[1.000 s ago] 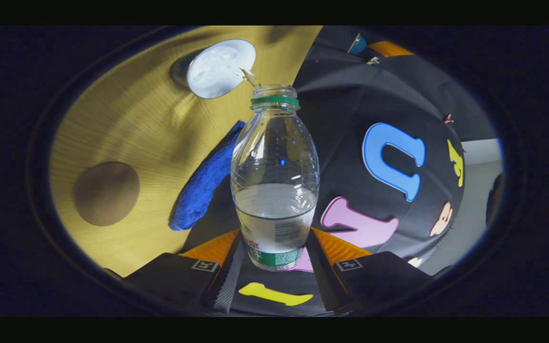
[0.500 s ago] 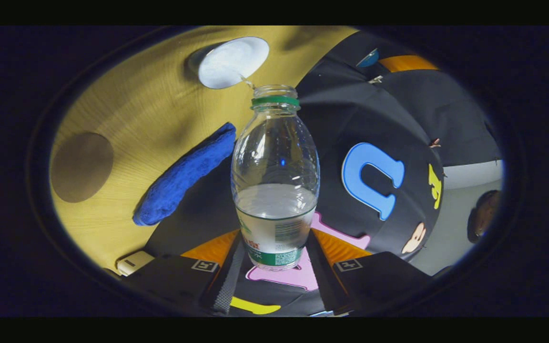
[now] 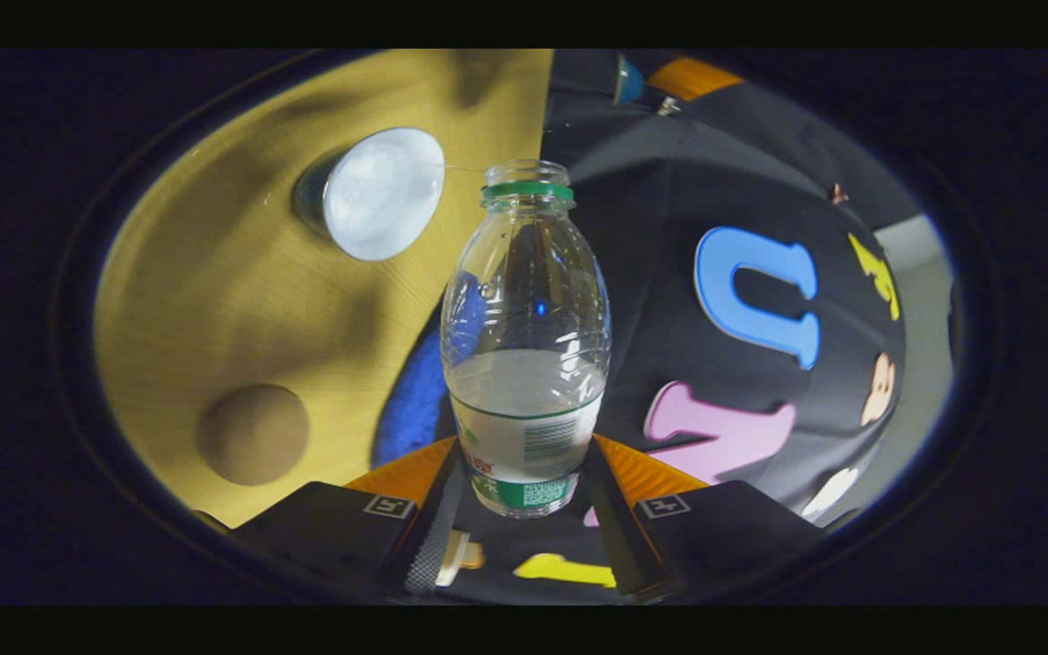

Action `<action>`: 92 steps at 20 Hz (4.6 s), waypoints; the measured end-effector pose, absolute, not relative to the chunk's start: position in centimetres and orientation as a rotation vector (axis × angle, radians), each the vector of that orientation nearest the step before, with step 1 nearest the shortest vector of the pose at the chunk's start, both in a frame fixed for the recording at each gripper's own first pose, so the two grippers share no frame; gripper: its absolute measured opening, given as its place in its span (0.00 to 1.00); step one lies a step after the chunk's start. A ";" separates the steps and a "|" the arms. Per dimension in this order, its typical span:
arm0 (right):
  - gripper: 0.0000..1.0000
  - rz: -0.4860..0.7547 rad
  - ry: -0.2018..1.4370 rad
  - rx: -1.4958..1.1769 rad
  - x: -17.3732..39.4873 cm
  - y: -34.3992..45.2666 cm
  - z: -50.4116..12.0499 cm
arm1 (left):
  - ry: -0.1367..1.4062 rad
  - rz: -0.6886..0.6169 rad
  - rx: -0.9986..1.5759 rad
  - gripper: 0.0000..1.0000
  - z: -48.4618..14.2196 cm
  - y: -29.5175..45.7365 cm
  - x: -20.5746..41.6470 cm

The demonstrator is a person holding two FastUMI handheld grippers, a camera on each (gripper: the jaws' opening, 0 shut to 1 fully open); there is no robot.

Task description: Open the teacup lid with one hand, grasp the water bottle and pour water into the teacup with the other hand; after pouring, place the water bottle on the coaster and then close the teacup lid.

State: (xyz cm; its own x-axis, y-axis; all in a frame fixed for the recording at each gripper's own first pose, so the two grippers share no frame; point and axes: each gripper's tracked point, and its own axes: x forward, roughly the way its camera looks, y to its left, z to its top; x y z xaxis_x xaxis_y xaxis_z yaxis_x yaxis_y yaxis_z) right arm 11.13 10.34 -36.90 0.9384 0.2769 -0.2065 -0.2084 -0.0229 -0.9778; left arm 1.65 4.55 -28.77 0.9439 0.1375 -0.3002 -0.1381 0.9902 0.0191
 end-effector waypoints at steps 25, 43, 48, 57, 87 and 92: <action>0.75 0.323 0.448 0.251 5.1 15.7 -45.3 | 0.304 -0.011 0.020 0.31 -29.4 -2.7 7.1; 0.83 0.374 0.568 0.239 3.5 16.1 -47.5 | 0.362 -0.063 0.003 0.31 -32.9 -6.2 10.3; 0.97 0.373 0.619 0.243 1.7 16.5 -48.9 | 0.381 -0.081 -0.005 0.31 -34.4 -6.8 10.7; 0.98 0.326 0.652 0.285 -2.0 15.2 -48.3 | 0.411 -0.092 -0.007 0.31 -36.2 -7.2 10.3; 0.99 0.230 0.444 0.280 -3.3 8.0 -30.3 | 0.367 -0.049 -0.017 0.96 -23.2 -6.7 6.5; 0.99 0.231 0.341 0.222 -3.3 6.3 -22.1 | 0.274 -0.038 -0.006 0.99 -15.1 -5.8 5.9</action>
